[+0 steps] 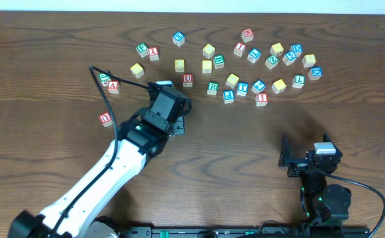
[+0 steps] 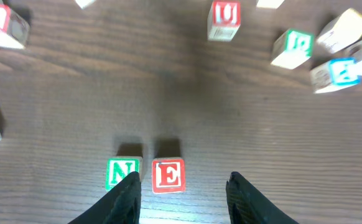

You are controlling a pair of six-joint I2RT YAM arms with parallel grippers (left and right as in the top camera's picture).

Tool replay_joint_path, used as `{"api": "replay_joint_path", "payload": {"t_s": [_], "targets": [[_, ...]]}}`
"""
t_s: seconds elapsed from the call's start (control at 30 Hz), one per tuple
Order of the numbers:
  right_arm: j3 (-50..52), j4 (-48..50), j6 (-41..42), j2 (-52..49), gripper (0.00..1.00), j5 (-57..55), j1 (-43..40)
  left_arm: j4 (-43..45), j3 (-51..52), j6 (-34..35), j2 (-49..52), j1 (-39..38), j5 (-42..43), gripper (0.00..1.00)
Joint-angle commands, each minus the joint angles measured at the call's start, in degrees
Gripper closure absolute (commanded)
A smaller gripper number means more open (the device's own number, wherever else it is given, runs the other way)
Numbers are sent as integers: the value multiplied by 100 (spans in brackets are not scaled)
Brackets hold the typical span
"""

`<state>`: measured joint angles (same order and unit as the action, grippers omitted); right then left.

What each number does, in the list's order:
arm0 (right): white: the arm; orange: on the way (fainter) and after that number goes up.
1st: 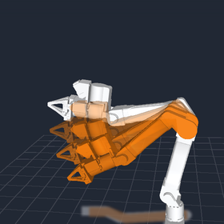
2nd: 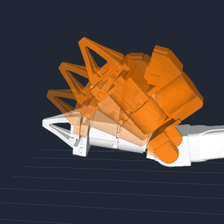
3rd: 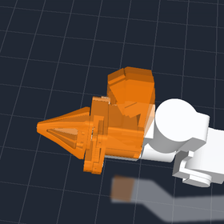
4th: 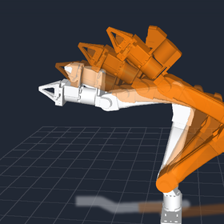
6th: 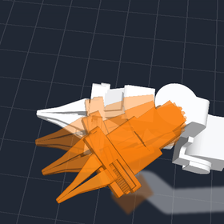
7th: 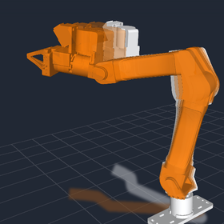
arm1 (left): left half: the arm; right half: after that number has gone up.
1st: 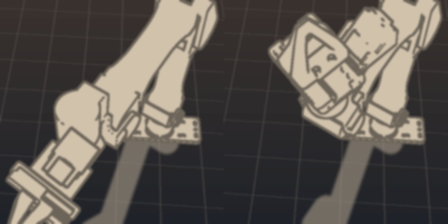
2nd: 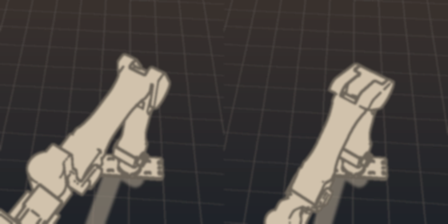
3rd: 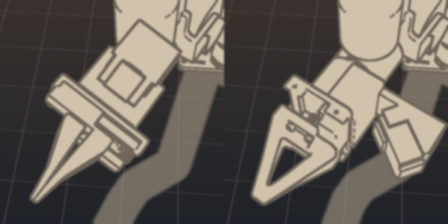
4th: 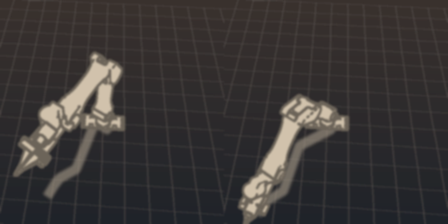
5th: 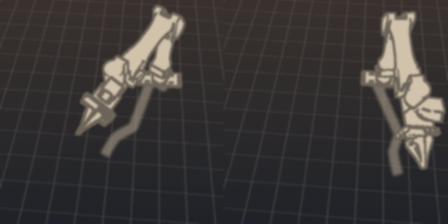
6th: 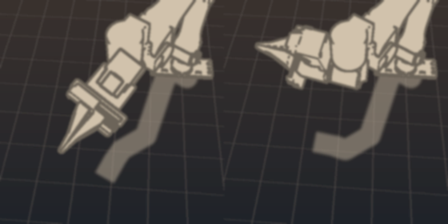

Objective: Spell out NEURIPS
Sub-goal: 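Raise the left gripper and move it toward the red U block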

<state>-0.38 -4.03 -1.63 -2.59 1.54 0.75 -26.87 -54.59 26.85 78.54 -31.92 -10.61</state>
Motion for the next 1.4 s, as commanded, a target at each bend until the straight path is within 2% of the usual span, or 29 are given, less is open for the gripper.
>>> {"api": "replay_joint_path", "payload": {"t_s": [0.0,0.37,0.5,0.93,1.37], "targets": [[4,-26,96,17,1,13,-35,-76,68,-133,-249,26,-59,56],[7,-26,96,17,1,13,-35,-291,2,-179,-334,26,-59,56],[7,-26,96,17,1,13,-35,-358,-120,-280,-334,52,-59,51],[4,-26,96,17,1,13,-35,-765,-632,-610,-332,654,-37,50],[4,-26,96,17,1,13,-35,-876,-769,-732,-332,916,-37,51]]}}
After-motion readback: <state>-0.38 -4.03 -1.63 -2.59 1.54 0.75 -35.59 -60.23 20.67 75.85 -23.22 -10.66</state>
